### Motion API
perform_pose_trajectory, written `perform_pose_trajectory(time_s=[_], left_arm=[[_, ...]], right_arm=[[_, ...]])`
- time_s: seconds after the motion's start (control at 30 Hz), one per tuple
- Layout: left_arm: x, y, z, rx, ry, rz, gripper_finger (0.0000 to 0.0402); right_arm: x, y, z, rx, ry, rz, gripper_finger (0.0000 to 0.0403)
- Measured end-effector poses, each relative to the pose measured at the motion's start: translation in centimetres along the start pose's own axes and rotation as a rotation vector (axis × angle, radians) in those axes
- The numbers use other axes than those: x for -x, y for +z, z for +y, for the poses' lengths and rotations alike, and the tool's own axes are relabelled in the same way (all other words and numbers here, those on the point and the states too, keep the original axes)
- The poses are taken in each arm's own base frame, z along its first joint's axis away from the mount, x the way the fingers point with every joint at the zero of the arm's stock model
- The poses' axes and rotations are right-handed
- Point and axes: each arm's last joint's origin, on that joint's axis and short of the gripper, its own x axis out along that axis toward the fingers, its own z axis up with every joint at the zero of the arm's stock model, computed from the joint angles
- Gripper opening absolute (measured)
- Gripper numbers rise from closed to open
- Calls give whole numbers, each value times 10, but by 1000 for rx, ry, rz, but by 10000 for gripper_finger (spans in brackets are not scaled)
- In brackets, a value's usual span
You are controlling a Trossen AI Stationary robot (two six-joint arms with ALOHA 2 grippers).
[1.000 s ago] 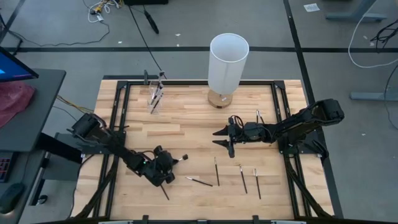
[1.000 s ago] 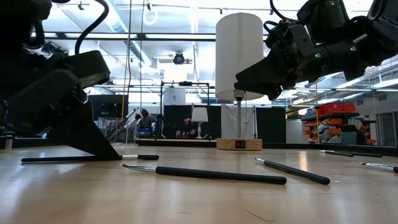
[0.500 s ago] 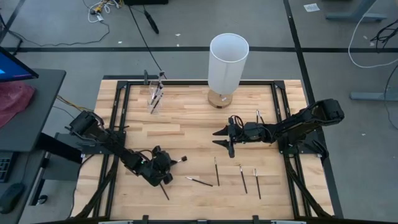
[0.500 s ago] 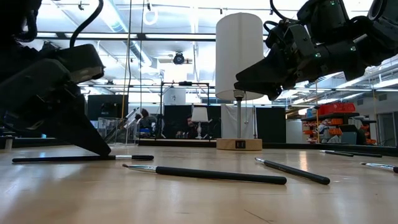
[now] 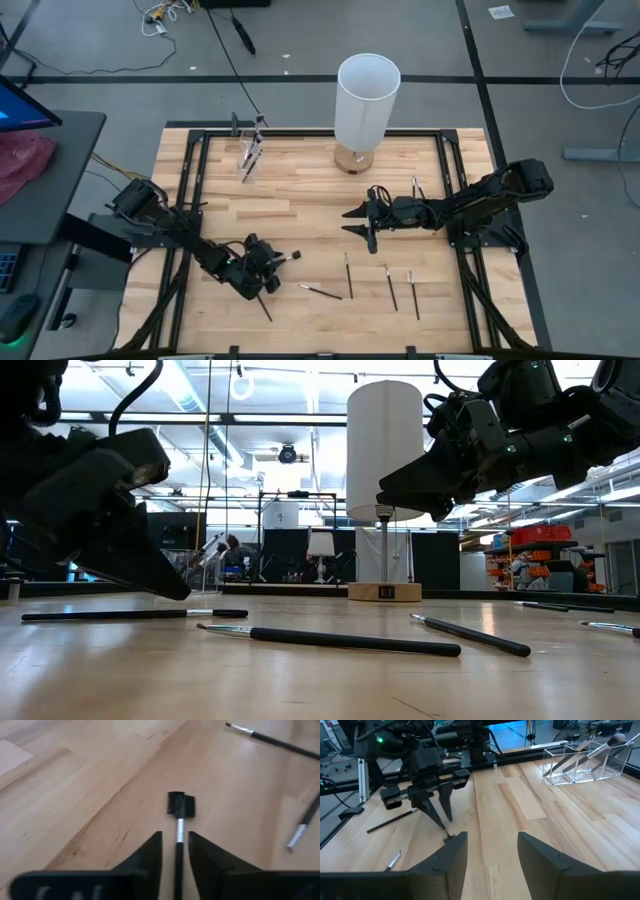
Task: Put items in baskets/containers
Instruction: Put the black brow brush into the transparent organizer
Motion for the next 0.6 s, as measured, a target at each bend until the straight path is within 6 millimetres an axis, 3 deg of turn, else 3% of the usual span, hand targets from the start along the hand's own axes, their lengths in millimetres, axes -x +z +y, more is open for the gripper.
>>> perform_pose_trajectory(time_s=[0.13, 0.23, 0.37, 0.53, 0.6], left_arm=[[-8, -8, 1, -14, 19, 3, 144], [-14, -12, 1, -23, 21, 11, 148], [-19, -18, 1, -25, 26, 26, 110], [-23, -23, 2, -24, 28, 45, 24], [-24, -24, 3, -29, 40, 39, 13]], right_arm=[[0, 0, 0, 0, 0, -1, 176], [0, 0, 0, -8, 0, -2, 176], [0, 0, 0, -8, 0, -2, 176], [0, 0, 0, -8, 0, -2, 176], [0, 0, 0, -8, 0, -3, 176]])
